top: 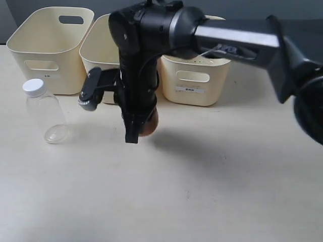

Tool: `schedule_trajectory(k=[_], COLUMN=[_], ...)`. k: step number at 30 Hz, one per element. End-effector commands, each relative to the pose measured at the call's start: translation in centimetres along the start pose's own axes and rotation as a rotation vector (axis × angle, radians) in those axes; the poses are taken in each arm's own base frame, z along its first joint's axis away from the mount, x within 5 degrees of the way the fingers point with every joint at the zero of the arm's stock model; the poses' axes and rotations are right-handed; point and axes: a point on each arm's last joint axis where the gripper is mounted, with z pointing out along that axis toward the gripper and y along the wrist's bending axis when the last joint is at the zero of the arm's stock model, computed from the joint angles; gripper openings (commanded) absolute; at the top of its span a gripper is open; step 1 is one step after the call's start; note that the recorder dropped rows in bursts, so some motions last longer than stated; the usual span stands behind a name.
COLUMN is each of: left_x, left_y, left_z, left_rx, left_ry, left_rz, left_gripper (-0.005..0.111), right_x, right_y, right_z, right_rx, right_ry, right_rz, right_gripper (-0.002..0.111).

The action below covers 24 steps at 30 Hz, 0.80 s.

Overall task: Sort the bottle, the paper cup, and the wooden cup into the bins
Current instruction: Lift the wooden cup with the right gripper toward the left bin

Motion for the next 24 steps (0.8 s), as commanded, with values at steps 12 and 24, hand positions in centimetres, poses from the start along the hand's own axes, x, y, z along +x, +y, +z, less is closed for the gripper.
schedule_trajectory(k=[12,24], left_x=[-0.2,-0.2], left_y=[0.0,0.0], left_z=[0.0,0.0], left_rx=[0.005,0.005], left_ry=[-0.007,-0.007], left_rz=[-0.007,-0.007], left_gripper=[0.0,0.0], right_x=[-2.0,-8.5], right_y=[1.4,-4.4], right_z=[-15.9,-13.8], right_rx=[0.489,0.642], right_ry=[-0.577,-0.73], right_rz=[-0.059,-0.086], right_gripper=[-0.001,-0.001])
